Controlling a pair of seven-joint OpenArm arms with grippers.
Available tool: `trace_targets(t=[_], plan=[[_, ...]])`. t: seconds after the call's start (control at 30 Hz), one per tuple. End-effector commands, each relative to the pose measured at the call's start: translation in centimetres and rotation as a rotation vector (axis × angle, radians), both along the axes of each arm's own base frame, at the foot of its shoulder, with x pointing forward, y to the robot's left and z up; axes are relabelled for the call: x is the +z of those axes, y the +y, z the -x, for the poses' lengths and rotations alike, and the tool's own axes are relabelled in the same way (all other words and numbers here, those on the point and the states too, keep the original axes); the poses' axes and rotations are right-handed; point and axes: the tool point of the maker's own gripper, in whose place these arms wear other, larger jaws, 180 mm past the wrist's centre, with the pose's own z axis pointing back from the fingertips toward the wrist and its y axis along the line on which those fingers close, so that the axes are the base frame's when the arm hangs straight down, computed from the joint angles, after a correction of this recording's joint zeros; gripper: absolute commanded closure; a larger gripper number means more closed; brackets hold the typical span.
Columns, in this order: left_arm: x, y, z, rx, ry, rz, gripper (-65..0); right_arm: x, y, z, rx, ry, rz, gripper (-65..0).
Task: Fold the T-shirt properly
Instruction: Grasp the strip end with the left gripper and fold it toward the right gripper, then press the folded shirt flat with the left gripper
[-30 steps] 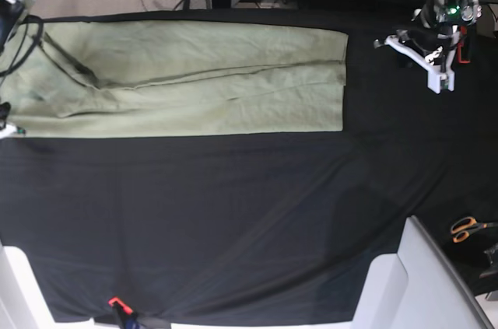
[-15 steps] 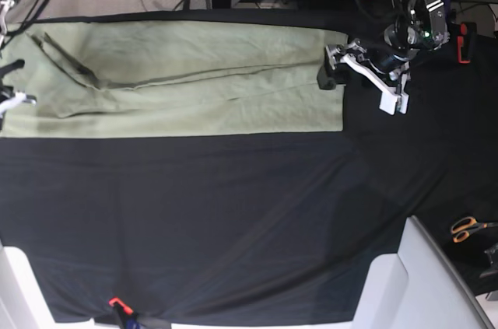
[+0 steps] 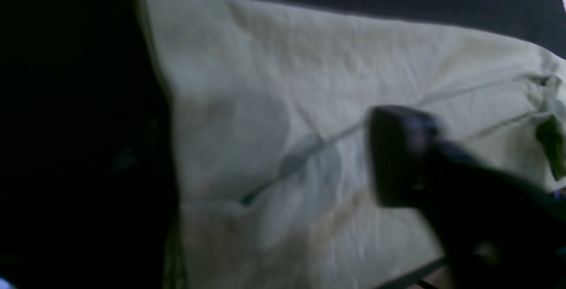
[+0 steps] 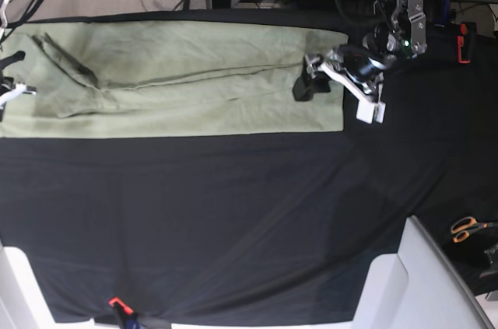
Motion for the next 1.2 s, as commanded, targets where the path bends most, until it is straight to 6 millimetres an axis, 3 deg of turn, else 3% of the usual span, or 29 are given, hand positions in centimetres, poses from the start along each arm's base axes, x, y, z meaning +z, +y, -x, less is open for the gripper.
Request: trace_targets(t=[0.0,0.2,0.33,0.5,0.63,0.73,0.83,0.97,1.07,1.17], plan=[[-2.1,-0.2,3.1,-0.046,0.132,-0.032,-43.8,1.6,-0.7,-0.8,0.007,-0.046,0.032,-2.1],[-3.1,0.4,3.5,-0.015,0.147,-0.027,0.0,1.2,-0.2,-0.7,0.004,-0.046,0.018,-2.1],[-2.1,4.0,1.9,0.128,0.056,-0.046,0.0,1.0,0.0,-0.6,0.002,-0.044,0.011,-2.1],[0.5,11.2,-0.1,0.254,-0.021,-0.135,0.0,0.6,0.3,-0.1,0.01,-0.029,0.008,-2.1],[2.7,16.1,0.2,0.301,-0.056,-0.223,0.0,0.3,0.7,0.0,0.007,-0.028,-0.004,-2.1],[4.5,18.2,1.5,0.31,-0.08,-0.286,0.0,0.3,0.7,0.0,0.006,-0.029,-0.005,-2.1],[6.4,18.4,2.4,0.276,-0.11,-0.358,0.0,0.2,1.1,-0.1,0.004,-0.032,-0.016,-2.1],[8.8,16.6,2.7,0.277,-0.145,-0.498,0.0,0.1,1.4,-0.2,0.005,-0.034,-0.023,-2.1],[10.3,13.0,1.9,0.214,-0.192,-0.559,0.0,0.0,1.5,-0.2,0.004,-0.035,-0.025,-2.1],[10.0,8.6,1.3,0.12,-0.2,-0.571,0.0,0.0,1.5,-0.2,0.004,-0.035,-0.025,-2.1]])
